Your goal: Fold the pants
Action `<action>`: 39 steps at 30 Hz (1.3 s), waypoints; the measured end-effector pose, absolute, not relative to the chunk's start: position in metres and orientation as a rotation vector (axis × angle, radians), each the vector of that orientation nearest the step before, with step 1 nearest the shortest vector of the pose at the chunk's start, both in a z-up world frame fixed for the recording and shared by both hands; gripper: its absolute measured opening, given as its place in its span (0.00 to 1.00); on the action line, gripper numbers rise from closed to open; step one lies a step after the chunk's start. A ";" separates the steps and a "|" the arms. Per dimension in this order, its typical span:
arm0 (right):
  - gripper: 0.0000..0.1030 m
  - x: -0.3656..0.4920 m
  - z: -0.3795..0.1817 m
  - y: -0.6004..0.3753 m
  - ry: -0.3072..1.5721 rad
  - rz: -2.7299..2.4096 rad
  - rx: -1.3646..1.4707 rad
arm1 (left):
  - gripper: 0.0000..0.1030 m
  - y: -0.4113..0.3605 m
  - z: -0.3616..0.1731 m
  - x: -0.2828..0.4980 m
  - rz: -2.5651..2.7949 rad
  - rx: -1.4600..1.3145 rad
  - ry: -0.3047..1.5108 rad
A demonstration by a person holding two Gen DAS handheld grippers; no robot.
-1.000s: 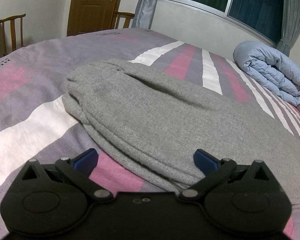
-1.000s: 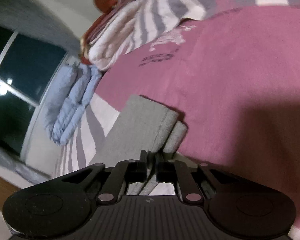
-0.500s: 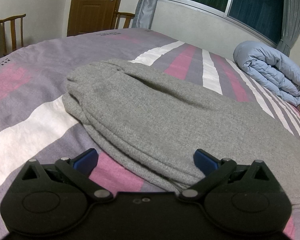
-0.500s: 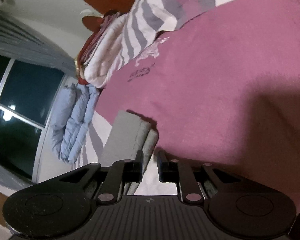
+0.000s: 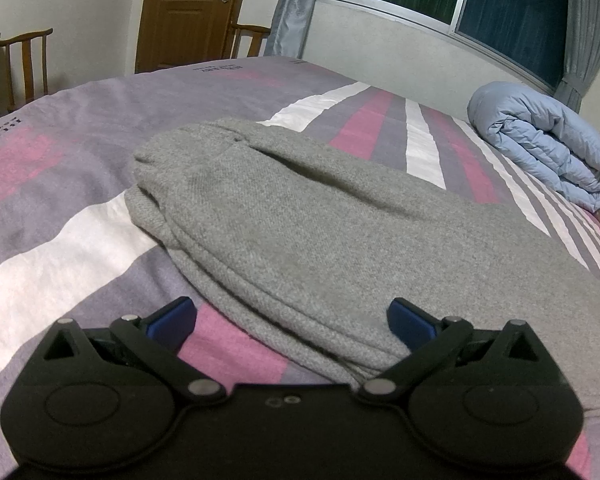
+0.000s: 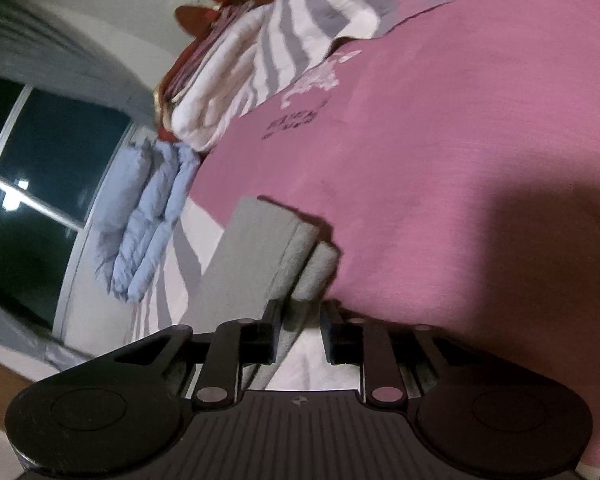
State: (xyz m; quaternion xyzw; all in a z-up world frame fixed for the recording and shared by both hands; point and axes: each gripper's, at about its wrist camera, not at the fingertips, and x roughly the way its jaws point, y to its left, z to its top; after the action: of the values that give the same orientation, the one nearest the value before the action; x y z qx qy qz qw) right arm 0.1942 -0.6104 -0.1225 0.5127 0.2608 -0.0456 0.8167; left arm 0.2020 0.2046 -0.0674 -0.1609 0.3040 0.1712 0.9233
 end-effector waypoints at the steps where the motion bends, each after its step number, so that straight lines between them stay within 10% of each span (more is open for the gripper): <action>1: 0.22 0.198 -0.121 -0.609 0.567 -0.089 1.075 | 0.95 0.205 -0.067 0.202 0.352 -0.330 0.624; 6: 0.05 0.217 -0.114 -0.600 0.615 -0.084 0.956 | 0.95 0.205 -0.067 0.202 0.351 -0.331 0.624; 17: 0.04 0.205 -0.131 -0.604 0.543 -0.113 0.912 | 0.95 0.204 -0.069 0.202 0.353 -0.328 0.625; 30: 0.12 0.133 -0.081 -0.584 0.374 -0.176 0.844 | 0.94 0.220 -0.045 0.170 0.413 -0.414 0.479; 33: 0.14 0.132 -0.075 -0.570 0.377 -0.147 0.860 | 0.81 0.241 -0.042 0.163 0.422 -0.474 0.476; 39: 0.37 0.147 -0.072 -0.552 0.382 -0.132 0.929 | 0.69 0.278 -0.034 0.172 0.432 -0.493 0.480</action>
State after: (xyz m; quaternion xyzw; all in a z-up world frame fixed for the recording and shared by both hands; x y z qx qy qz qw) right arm 0.1468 -0.5520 -0.0721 0.4447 0.1829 -0.0632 0.8745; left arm 0.1723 0.2776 -0.0343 -0.2396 0.2334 0.2101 0.9187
